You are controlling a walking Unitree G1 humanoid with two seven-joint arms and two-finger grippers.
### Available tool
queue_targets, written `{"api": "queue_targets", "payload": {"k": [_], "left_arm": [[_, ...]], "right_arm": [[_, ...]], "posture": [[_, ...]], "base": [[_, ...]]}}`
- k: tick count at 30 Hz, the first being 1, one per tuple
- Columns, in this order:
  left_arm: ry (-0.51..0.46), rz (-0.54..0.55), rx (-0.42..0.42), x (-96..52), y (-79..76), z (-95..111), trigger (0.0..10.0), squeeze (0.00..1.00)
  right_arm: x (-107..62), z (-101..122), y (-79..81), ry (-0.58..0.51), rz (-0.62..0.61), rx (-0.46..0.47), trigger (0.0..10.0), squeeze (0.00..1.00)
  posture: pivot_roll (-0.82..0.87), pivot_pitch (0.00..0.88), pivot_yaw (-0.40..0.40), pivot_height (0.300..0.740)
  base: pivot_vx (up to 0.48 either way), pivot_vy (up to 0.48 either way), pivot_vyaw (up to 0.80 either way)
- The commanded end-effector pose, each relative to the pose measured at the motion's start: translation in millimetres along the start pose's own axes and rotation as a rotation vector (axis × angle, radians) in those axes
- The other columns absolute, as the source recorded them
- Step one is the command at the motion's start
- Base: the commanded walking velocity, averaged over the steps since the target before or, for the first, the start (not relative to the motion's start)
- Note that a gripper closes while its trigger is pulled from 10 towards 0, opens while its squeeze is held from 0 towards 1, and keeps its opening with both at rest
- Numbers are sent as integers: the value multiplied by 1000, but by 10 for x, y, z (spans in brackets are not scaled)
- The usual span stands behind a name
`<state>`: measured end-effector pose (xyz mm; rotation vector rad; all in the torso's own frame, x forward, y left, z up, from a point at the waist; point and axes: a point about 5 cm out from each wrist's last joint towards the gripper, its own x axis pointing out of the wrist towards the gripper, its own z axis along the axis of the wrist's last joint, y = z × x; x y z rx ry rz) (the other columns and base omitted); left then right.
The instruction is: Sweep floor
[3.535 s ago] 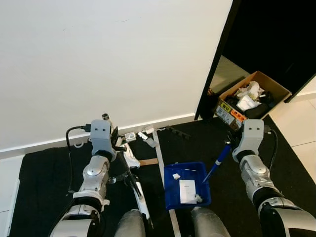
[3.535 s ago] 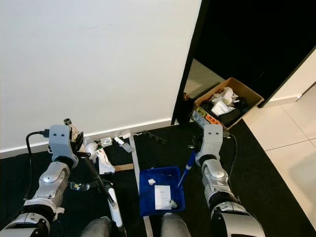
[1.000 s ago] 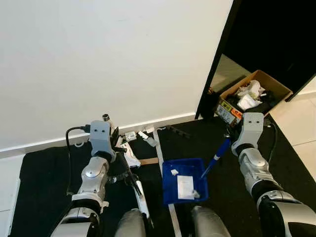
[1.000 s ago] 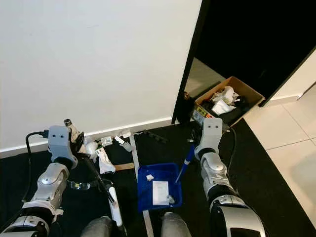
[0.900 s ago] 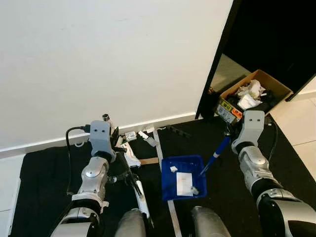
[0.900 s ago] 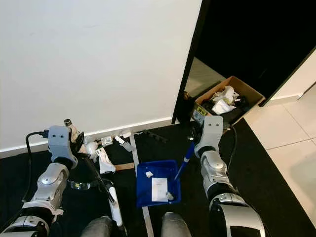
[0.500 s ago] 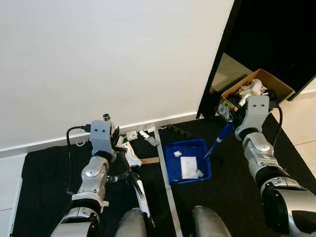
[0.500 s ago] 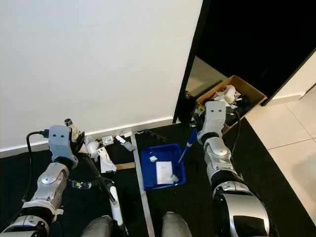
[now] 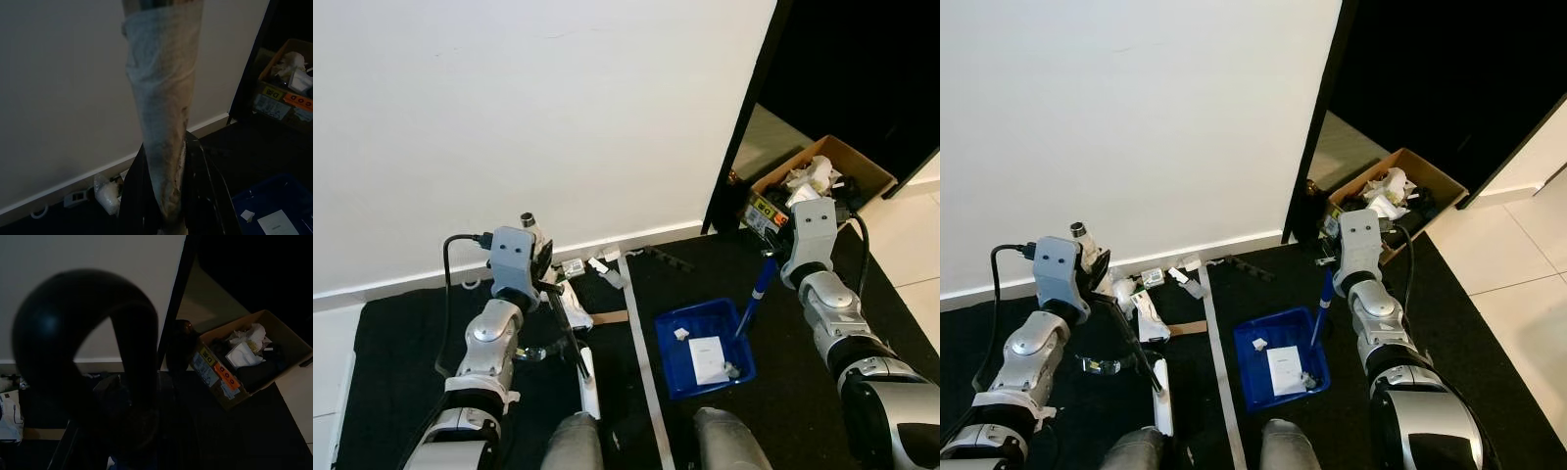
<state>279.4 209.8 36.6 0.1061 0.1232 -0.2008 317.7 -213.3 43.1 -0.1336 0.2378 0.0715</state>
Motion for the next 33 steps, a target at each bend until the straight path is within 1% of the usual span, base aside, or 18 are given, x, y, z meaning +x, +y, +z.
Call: {"api": "queue_targets", "payload": {"k": [1, 2, 4, 5, 6, 13, 18, 22, 26, 33], "left_arm": [[6, 41, 2, -8, 84, 17, 10000, 0], [6, 41, 2, -8, 84, 17, 10000, 0], [3, 71, -41, -14, 62, 1, 10000, 0], [3, 71, -41, -14, 62, 1, 10000, 0], [0, 79, -52, -23, 40, -8, 10000, 0], [16, 86, -58, -62, -12, -75, 10000, 0], [30, 94, -69, -79, -27, -110, 10000, 0], [35, 95, -73, -85, -40, -124, 10000, 0], [34, 95, -75, -77, -57, -116, 10000, 0], [33, 97, -75, -73, -61, -111, 10000, 0]], "right_arm": [[-1, 3, 14, -9, 2, 15, 10000, 0], [-1, 3, 14, -9, 2, 15, 10000, 0], [-1, -11, 87, -11, 33, 13, 10000, 0], [-1, -11, 87, -11, 33, 13, 10000, 0], [-2, -17, 125, -12, 51, -3, 10000, 0], [2, -17, 210, -19, 90, -14, 10000, 0], [-3, -31, 231, -15, 99, -11, 10000, 0], [-16, -62, 263, -4, 113, -34, 10000, 0], [-24, -82, 310, 0, 134, -53, 10000, 0], [-22, -75, 313, -3, 136, -55, 10000, 0]], "posture": [[65, 35, -15, 740], [65, 35, -15, 740], [65, 34, -15, 740], [65, 34, -15, 740], [66, 36, -15, 740], [66, 40, -14, 740], [65, 40, -13, 740], [66, 38, -13, 740], [65, 38, -13, 740], [66, 40, -13, 740]], "base": [[0, 0, 0], [0, 0, 0], [0, 0, 0], [0, 0, 0], [0, 0, 0], [0, 0, 0], [0, 0, 0], [0, 0, 0], [0, 0, 800], [0, 0, 800]]}}
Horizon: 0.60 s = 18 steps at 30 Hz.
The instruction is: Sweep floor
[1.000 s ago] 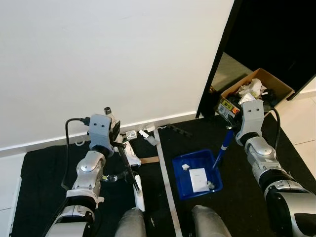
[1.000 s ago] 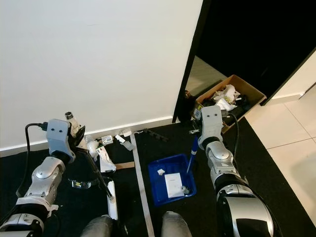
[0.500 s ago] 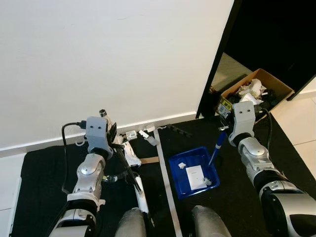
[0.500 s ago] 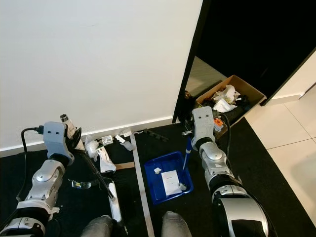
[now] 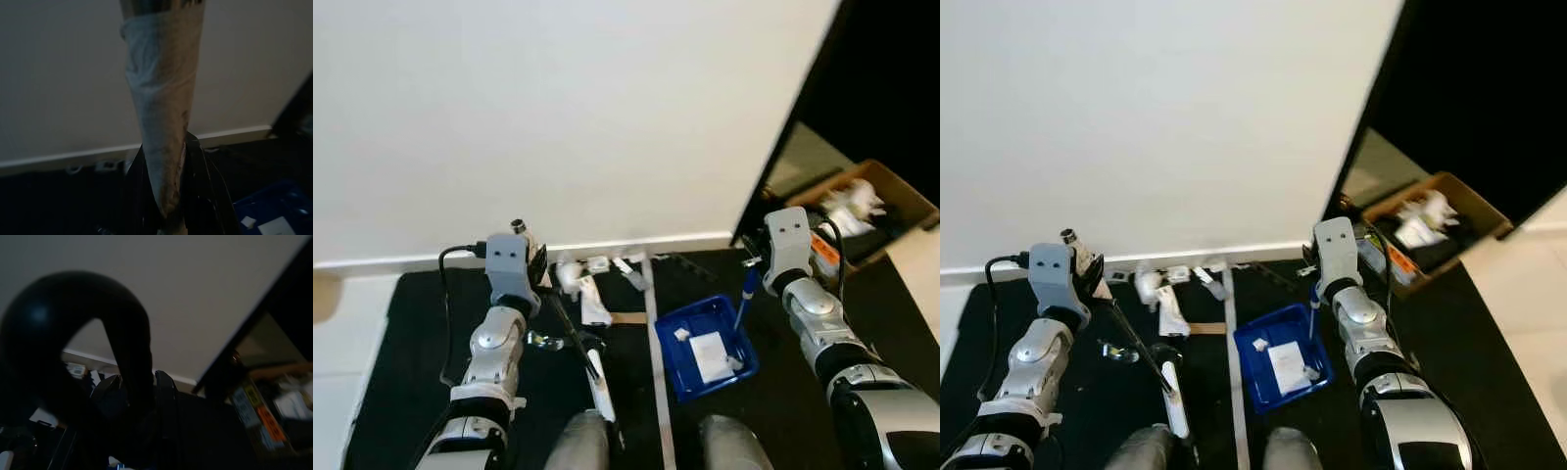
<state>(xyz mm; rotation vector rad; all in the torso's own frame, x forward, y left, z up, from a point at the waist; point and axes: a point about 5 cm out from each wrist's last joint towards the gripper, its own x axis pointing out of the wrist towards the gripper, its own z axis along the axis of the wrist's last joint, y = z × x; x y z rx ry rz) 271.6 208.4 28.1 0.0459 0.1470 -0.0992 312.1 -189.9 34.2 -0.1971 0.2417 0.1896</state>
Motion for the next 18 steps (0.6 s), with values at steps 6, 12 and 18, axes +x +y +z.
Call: {"api": "queue_targets", "payload": {"k": [6, 12, 18], "left_arm": [[11, 2, -6, -18, -20, -26, 10000, 0], [9, 7, -10, -19, -16, -21, 10000, 0], [8, 9, -16, -14, -12, -13, 10000, 0]], "right_arm": [[1, -6, 61, -8, 24, 28, 10000, 0], [-8, -2, 43, -27, 4, 77, 10000, 0], [-7, -1, 47, -28, 6, 81, 10000, 0]], "posture": [[66, 41, -13, 740], [67, 41, -12, 740], [67, 39, -12, 740]], "base": [[0, 0, 800], [0, 0, 0], [0, 0, 0]]}}
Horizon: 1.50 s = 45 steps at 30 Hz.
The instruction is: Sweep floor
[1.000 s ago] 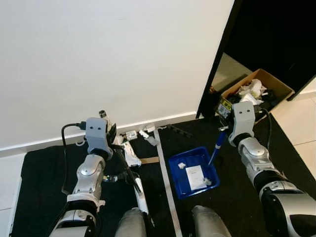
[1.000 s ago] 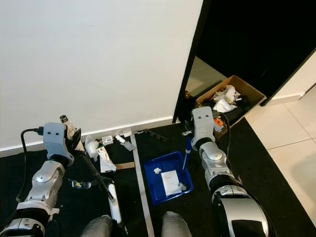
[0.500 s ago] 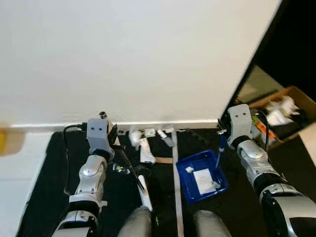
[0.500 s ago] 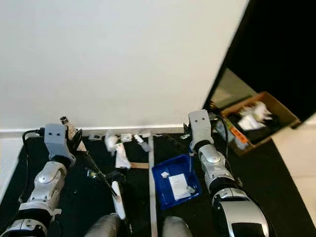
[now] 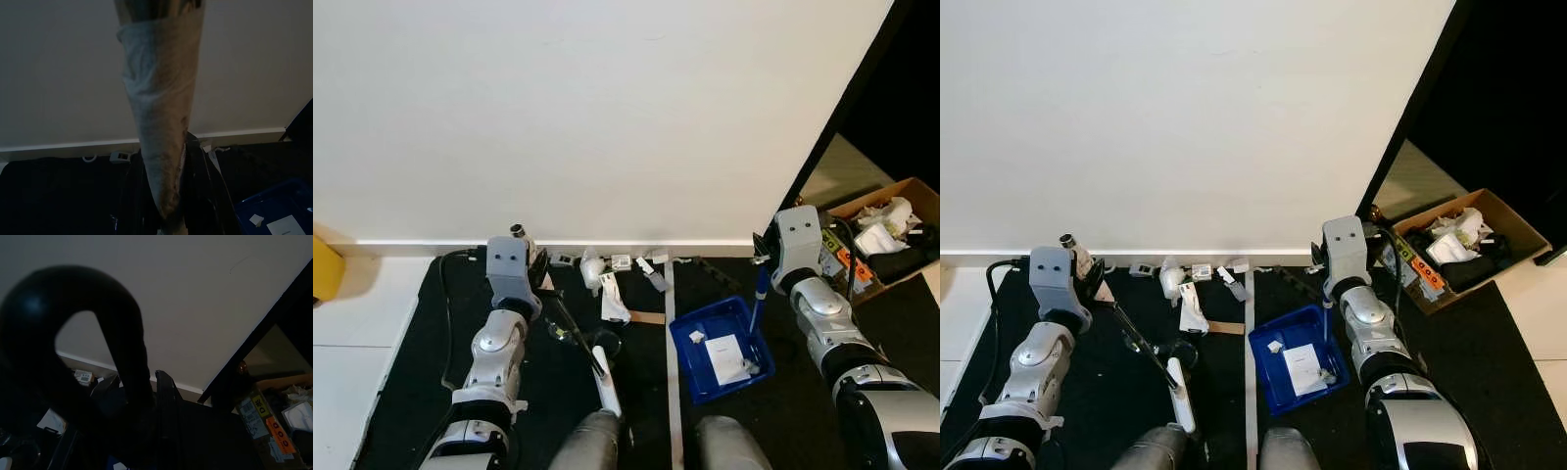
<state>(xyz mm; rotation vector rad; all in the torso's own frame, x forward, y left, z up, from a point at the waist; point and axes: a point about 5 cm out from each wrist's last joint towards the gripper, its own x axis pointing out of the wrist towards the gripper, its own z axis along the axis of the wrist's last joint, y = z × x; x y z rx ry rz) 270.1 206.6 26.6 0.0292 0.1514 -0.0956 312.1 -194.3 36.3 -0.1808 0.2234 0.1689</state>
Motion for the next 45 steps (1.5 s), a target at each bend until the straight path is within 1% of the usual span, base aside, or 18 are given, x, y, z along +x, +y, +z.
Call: {"api": "queue_targets", "payload": {"k": [1, 9, 24, 30, 31, 33, 45], "left_arm": [[4, 6, 1, -4, 7, 3, 10000, 0], [-2, 27, -15, -6, 15, 5, 10000, 0], [-10, 22, -15, 2, 1, 20, 10000, 0], [-17, 43, -10, 2, 11, 28, 10000, 0], [-21, 62, -20, 3, 28, 32, 10000, 0], [-21, 66, -23, 4, 32, 33, 10000, 0], [-22, 75, -21, 4, 47, 37, 10000, 0]], "right_arm": [[4, -13, 93, -9, 26, 64, 10000, 0], [3, -12, 93, -11, 30, 67, 10000, 0], [6, -4, 88, -16, 33, 71, 10000, 0], [6, -2, 88, -16, 37, 70, 10000, 0], [10, 6, 89, -19, 40, 71, 10000, 0], [11, 8, 89, -20, 41, 71, 10000, 0], [10, 8, 90, -19, 44, 68, 10000, 0]], "posture": [[67, 39, -12, 740], [67, 41, -13, 740], [65, 40, -15, 740], [62, 39, -17, 740], [61, 39, -18, 740], [61, 39, -18, 740], [60, 41, -19, 740]], "base": [[0, 0, 0], [0, 0, 0], [0, 0, 0], [0, 0, 0], [0, -300, 0], [0, -300, 0], [0, -363, 0]]}}
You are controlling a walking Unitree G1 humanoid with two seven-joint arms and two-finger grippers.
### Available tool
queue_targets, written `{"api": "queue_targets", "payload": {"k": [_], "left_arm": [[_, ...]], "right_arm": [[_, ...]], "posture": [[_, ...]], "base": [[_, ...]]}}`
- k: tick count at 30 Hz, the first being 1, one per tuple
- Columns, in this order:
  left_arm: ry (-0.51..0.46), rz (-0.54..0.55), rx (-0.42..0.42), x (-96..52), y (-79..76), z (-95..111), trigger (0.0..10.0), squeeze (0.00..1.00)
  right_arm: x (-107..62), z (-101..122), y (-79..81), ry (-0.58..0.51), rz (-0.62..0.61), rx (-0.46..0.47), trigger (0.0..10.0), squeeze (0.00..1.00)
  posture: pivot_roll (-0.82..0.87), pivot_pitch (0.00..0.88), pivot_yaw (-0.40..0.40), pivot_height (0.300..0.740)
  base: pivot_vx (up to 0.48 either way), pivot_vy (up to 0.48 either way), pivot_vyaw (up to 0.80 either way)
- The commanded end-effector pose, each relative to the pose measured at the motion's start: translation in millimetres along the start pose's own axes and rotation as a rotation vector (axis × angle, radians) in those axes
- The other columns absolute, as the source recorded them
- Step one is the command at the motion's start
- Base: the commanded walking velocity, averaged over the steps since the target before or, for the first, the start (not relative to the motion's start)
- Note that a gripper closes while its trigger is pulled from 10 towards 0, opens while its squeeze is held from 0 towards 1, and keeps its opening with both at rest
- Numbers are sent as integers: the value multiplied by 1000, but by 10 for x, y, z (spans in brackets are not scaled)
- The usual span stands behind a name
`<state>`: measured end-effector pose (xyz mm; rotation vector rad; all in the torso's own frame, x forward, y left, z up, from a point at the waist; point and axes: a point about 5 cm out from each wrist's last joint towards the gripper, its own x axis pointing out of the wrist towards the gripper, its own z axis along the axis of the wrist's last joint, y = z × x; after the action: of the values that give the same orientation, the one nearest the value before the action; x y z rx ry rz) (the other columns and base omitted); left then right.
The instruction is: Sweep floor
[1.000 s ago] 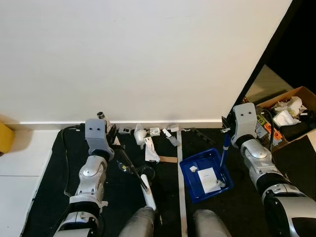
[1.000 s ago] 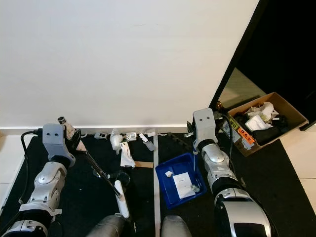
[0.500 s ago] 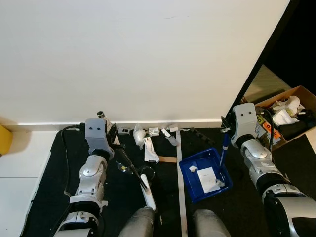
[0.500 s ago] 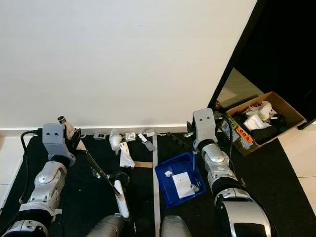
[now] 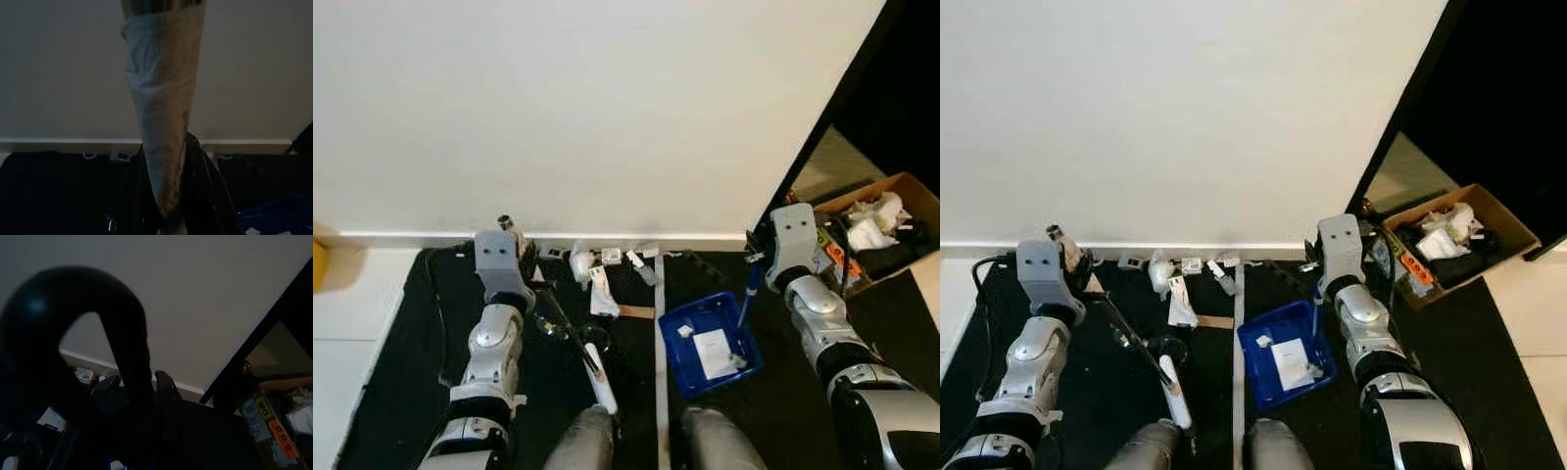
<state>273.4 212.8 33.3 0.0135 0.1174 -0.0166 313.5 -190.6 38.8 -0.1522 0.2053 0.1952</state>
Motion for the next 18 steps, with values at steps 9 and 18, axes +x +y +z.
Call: {"api": "queue_targets", "payload": {"k": [9, 18], "left_arm": [[11, 6, -1, -16, -11, -30, 10000, 0], [12, 33, -20, -32, 26, -36, 10000, 0]], "right_arm": [[-7, -34, 59, 5, 17, 43, 10000, 0], [-1, -29, 78, 4, 25, 45, 10000, 0]], "posture": [[60, 42, -19, 740], [61, 44, -20, 740]], "base": [[0, -311, 0], [0, 0, 0]]}}
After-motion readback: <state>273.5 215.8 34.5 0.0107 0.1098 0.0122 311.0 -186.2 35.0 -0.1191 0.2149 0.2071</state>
